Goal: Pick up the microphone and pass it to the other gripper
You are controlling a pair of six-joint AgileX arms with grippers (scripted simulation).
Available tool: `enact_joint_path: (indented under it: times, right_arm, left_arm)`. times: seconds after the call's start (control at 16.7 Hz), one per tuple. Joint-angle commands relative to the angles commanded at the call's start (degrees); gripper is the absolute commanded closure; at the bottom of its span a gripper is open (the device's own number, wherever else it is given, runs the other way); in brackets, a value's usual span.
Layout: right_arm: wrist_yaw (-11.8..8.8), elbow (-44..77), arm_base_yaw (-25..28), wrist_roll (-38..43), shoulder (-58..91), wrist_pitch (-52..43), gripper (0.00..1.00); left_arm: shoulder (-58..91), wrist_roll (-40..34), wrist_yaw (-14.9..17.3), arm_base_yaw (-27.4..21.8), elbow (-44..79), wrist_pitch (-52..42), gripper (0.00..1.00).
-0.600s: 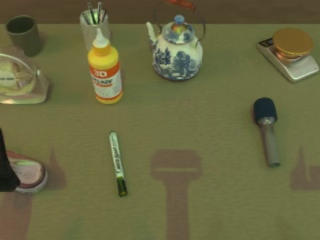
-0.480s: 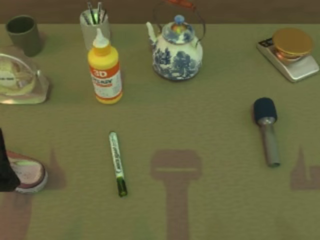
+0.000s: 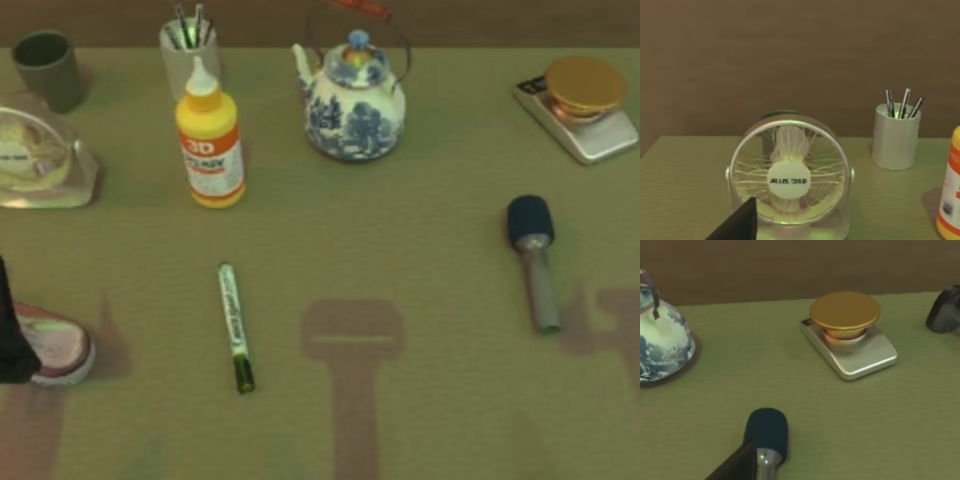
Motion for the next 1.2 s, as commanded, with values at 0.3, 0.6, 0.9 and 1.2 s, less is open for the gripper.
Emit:
enact_joint_path:
  times: [0.3,0.6,0.9,1.2]
  right_arm:
    - [2.1,18.9,5.9,6.3,30.7,-15.1,0.00]
    - [4.0,37.2,11.7,12.3,59.1,-29.8,0.00]
    - [5.3,51.8,16.1,17.0,78.5,-39.8,0.00]
    - [5.8,57.9,17.9,18.8,85.7,-43.3,0.00]
  left_arm:
    - [0.0,0.0,0.0,0.0,0.0,0.0,0.00]
    - [0.0,0.0,0.0,0.0,0.0,0.0,0.00]
    - [0.0,0.0,0.0,0.0,0.0,0.0,0.00]
    - [0.0,0.0,0.0,0.0,0.0,0.0,0.00]
